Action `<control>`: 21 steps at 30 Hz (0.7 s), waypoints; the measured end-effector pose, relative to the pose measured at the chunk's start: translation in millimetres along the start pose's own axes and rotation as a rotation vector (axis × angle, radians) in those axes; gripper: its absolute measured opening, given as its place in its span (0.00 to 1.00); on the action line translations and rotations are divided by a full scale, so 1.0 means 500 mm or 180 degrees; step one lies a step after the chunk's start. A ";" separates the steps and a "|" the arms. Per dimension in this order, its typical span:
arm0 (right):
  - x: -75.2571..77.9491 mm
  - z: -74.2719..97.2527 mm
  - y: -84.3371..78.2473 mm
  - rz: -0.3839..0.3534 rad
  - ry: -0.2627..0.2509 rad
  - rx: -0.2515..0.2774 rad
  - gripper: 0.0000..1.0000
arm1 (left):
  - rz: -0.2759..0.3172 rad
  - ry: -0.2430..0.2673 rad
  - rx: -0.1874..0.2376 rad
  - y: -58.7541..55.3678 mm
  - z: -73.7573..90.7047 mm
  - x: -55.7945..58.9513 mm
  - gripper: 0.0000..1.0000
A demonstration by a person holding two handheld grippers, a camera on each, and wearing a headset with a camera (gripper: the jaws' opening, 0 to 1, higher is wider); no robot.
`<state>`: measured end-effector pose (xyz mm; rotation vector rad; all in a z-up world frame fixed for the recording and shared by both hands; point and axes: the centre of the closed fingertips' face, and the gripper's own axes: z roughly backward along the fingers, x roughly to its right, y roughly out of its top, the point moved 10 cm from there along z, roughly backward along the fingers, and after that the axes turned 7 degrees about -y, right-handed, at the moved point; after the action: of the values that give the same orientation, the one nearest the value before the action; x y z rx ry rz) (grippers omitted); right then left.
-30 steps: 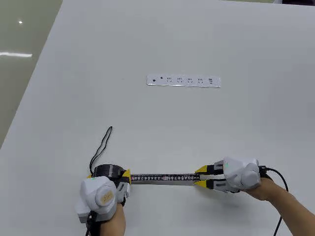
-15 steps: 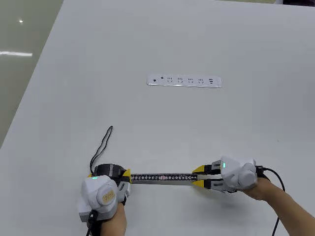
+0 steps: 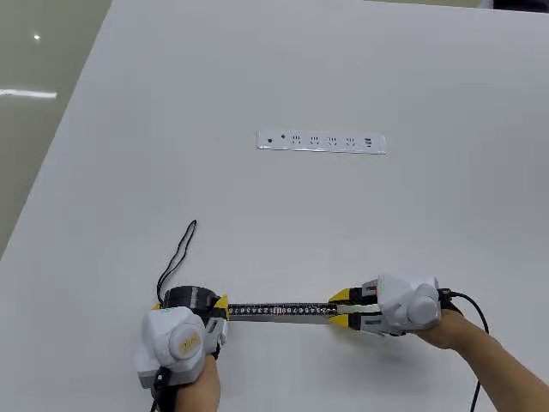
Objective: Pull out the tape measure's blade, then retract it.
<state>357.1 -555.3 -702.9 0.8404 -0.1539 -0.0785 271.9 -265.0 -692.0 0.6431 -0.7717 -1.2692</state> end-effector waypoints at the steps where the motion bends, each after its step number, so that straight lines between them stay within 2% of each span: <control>1: 0.000 -0.001 -0.001 0.0000 0.0001 0.0000 0.13 | -0.0001 0.0001 0.0002 0.000 0.000 0.000 0.61; 21: -0.002 -0.018 0.013 0.0007 0.0019 0.0006 0.13 | -0.0002 0.0000 0.0019 -0.002 0.000 0.000 0.61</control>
<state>357.5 -544.4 -704.2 0.8422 -0.1493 -0.0737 271.6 -264.9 -692.8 0.6484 -0.7755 -1.2680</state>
